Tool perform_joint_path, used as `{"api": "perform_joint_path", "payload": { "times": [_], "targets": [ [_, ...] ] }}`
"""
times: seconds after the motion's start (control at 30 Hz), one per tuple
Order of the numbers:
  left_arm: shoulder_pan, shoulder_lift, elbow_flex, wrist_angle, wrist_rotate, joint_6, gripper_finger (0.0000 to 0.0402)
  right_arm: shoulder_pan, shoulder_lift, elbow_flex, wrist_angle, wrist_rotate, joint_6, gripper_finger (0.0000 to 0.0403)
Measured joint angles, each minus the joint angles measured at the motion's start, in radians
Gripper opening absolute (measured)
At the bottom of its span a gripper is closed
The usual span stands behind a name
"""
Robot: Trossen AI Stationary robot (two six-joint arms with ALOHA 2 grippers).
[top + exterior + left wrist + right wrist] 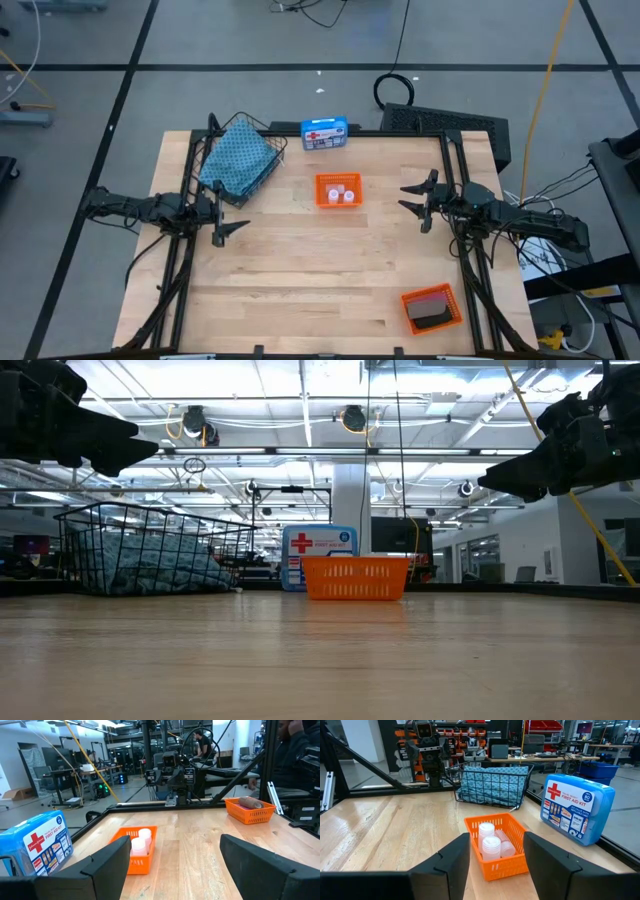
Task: Pick & place medical supplies in basket/bin
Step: Return to Home Position
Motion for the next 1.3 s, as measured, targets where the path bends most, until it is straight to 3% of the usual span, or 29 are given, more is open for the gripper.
{"api": "perform_joint_path", "payload": {
  "times": [1.3],
  "targets": [
    [0.000,0.000,0.000,0.000,0.000,0.000,0.0310,0.000,0.000,0.000,0.000,0.000,0.000,0.0177]
  ]
}}
